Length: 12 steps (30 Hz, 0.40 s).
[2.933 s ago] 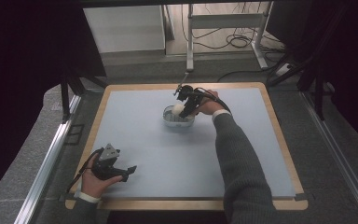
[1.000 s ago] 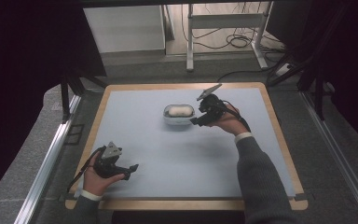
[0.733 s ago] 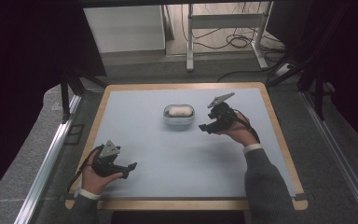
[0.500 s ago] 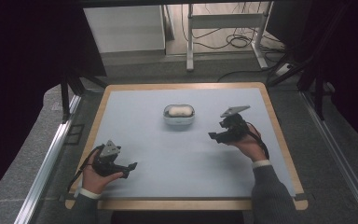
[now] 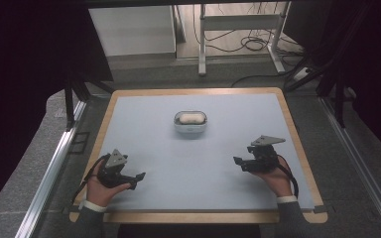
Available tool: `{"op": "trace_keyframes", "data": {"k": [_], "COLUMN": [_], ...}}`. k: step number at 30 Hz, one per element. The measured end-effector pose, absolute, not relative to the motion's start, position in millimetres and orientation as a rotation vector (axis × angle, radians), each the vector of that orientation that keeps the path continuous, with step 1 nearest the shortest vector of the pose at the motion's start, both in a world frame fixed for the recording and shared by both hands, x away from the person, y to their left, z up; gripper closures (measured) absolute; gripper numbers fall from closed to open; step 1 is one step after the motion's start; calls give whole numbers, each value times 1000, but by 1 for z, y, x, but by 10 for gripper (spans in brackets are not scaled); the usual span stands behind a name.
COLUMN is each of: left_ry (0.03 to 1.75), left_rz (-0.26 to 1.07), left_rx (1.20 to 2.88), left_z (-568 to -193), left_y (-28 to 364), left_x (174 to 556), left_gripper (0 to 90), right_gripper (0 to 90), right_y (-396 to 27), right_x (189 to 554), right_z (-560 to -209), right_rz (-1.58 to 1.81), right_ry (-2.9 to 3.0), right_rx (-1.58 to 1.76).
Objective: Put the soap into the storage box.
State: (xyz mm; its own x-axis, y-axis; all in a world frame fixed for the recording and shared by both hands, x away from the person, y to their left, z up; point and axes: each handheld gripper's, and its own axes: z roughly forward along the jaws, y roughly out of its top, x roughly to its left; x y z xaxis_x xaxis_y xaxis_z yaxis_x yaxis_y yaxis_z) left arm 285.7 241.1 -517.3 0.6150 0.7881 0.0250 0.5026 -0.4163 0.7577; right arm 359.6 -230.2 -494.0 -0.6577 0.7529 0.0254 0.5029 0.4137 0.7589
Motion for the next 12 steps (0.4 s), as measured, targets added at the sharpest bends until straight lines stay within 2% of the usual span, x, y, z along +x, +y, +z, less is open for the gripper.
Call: {"op": "trace_keyframes", "data": {"k": [12], "left_ry": [1002], "left_rz": [499], "left_rx": [2108], "left_z": [-517], "left_y": [240], "left_x": [284], "left_gripper": [64], "right_gripper": [267], "right_y": [-229], "right_x": [357], "right_z": [-492], "right_rz": [1100], "right_ry": [2335], "right_rx": [1054]}}
